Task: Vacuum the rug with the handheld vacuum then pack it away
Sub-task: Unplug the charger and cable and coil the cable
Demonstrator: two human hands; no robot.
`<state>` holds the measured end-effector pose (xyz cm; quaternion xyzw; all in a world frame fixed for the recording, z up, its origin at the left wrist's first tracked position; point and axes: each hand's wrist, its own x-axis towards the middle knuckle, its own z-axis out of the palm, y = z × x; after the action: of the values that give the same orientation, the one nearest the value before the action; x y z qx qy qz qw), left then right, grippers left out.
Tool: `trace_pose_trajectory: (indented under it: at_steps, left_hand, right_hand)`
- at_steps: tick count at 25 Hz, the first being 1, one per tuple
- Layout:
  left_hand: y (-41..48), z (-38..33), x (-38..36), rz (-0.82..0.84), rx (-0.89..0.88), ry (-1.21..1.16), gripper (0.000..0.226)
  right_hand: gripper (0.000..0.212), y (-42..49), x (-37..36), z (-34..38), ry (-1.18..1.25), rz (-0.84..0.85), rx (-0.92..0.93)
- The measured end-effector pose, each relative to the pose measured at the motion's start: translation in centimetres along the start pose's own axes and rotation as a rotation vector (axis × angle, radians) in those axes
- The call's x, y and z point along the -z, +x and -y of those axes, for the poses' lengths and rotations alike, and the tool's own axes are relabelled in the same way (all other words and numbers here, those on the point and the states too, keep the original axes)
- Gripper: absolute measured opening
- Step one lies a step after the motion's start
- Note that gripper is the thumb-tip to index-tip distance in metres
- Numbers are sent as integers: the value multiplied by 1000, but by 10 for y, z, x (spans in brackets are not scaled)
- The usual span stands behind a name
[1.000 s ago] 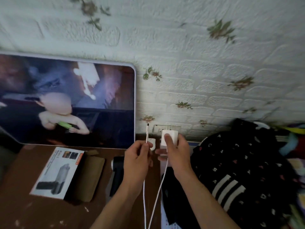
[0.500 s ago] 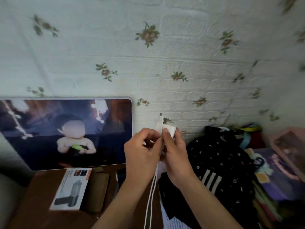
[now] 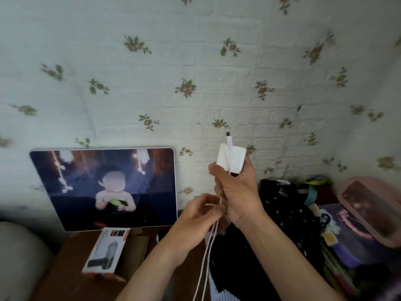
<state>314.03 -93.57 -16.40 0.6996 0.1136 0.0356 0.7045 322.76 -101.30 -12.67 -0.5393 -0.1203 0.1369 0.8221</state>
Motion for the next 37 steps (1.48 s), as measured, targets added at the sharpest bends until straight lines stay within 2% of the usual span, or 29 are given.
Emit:
trace_pose_trajectory:
  at_steps: [2,4,10,12,14,17,19,21,24,26,31,35,37]
  left_hand:
    - [-19,4,-17,98,-16,120,28]
    - [-36,5,-30,101,-25,115,31]
    - [-83,-5,-47,-98,-35,199,27]
    - [-94,-13,-50,-202,-83,265,27]
    - [-100,-25,-54,-279,-163,365,27]
    - [-106,-45,-58,-306,-298,481,26]
    - [-113,-56,-54,-328,-399,588,22]
    - [-122,-66,-47,-387,-494,695,18]
    - [-135,-73,-34,-480,-589,809,11]
    - [-143,-71,-24,-484,-600,848,8]
    - [-163,-67,-5,-389,-623,706,5]
    - [-172,-73,3,-272,-517,432,5]
    - [-173,-71,7,-173,-411,210,8]
  right_hand:
    - [33,-8,22,23,-59,-10,72]
    - [34,-13,52,48,-83,-38,143]
    - [40,-25,116,94,-135,-130,247]
    - [41,-41,118,93,-292,-40,221]
    - [39,-61,106,86,-437,122,177]
    - [26,-88,78,75,-467,319,200]
    - [19,-105,56,70,-402,368,122]
    - [15,-121,34,69,-204,399,-85]
    - [23,-130,20,72,-88,392,-281]
    - [29,-131,15,75,-52,414,-378]
    - [33,-143,1,76,13,542,-431]
    - [47,-136,1,73,413,666,-688]
    - [53,-134,1,78,490,684,-653]
